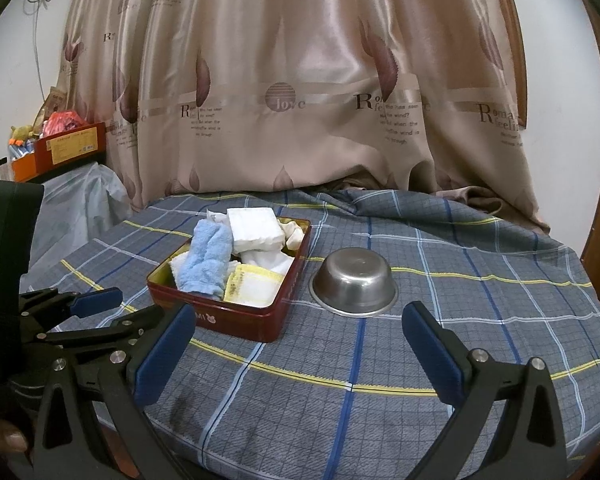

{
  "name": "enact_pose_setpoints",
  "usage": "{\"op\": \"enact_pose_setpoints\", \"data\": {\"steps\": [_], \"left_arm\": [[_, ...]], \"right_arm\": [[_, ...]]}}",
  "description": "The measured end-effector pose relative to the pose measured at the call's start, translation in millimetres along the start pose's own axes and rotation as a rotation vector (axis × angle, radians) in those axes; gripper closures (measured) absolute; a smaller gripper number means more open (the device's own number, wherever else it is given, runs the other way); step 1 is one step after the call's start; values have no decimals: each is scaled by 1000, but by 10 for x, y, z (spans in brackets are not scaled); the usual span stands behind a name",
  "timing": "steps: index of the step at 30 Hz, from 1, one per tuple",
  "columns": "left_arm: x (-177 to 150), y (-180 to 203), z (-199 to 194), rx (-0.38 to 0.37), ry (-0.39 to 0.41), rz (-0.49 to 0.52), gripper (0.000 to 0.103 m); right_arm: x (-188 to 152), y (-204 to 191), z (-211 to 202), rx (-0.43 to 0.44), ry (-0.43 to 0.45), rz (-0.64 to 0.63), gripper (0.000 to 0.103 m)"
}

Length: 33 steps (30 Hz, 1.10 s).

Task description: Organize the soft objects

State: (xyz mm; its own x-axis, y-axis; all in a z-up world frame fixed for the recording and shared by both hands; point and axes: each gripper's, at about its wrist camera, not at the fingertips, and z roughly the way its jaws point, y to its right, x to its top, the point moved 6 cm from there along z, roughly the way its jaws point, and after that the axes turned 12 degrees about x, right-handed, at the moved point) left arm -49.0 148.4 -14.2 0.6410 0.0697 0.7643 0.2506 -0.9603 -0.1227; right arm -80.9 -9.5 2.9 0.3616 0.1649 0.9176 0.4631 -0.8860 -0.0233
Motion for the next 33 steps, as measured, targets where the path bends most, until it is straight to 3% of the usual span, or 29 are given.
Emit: {"op": "enact_pose_setpoints", "data": {"steps": [33], "left_arm": [[-36,-9,53,6,-8,2,52]], "right_arm": [[-7,32,20,6,-4,4,0]]}}
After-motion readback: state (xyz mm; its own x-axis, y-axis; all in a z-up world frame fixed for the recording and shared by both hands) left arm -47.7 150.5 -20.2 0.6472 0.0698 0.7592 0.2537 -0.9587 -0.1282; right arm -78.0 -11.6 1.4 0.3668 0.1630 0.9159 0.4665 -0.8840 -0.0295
